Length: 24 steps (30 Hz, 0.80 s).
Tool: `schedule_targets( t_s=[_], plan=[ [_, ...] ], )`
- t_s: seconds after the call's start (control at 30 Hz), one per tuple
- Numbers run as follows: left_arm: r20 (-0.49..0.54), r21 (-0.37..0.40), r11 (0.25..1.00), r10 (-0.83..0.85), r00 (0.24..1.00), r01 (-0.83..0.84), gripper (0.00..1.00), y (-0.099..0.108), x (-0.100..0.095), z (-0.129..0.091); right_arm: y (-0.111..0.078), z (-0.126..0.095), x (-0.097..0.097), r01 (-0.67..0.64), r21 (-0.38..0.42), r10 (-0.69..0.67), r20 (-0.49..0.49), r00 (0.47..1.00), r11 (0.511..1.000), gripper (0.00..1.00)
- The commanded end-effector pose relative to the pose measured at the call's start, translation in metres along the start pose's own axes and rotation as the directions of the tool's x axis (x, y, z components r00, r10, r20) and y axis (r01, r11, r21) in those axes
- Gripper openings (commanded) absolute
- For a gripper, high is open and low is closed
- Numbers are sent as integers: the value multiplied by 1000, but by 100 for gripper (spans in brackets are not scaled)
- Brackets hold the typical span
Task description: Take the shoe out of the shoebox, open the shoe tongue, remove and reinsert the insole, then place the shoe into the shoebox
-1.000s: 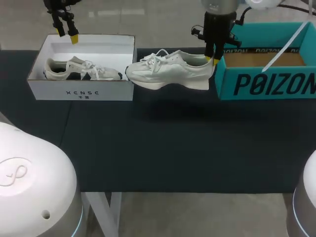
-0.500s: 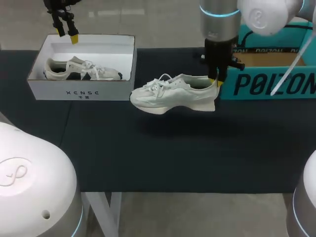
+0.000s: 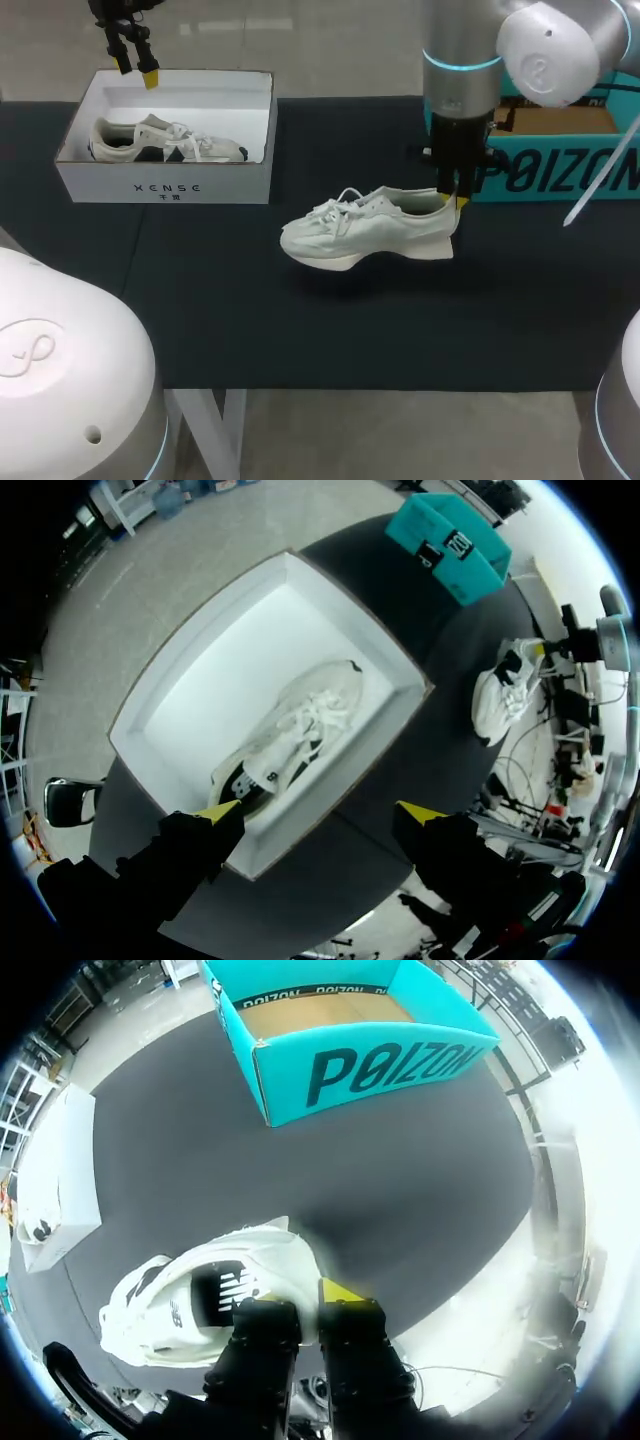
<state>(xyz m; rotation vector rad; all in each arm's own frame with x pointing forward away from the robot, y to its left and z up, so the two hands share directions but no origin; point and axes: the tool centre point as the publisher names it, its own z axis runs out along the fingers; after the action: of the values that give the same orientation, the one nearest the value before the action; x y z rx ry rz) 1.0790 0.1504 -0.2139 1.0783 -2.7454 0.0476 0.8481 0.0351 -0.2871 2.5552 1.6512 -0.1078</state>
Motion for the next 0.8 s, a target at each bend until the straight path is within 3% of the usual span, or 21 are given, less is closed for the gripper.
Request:
schedule_targets(
  t_s=[0.03,0.43,0.67,0.7,0.8],
  plan=[
    [-2,-4,1000,1,1000,-1,100,-1,-1,-1,-1,10,-2,16,2,-16,6,1000,1000,0],
    [-2,-4,1000,1,1000,-1,100,-1,-1,-1,-14,50,-13,-22,17,22,20,1000,1000,0],
    [-2,-4,1000,1,1000,-1,100,-1,-1,-1,-15,53,-17,-50,23,50,22,999,998,0],
    [-2,-4,1000,1,1000,-1,100,-1,-1,-1,-14,53,-17,-51,26,51,18,999,998,100],
    [-2,-4,1000,1,1000,-1,100,-1,-1,-1,-17,50,-15,-61,28,60,14,998,998,100]
  ],
)
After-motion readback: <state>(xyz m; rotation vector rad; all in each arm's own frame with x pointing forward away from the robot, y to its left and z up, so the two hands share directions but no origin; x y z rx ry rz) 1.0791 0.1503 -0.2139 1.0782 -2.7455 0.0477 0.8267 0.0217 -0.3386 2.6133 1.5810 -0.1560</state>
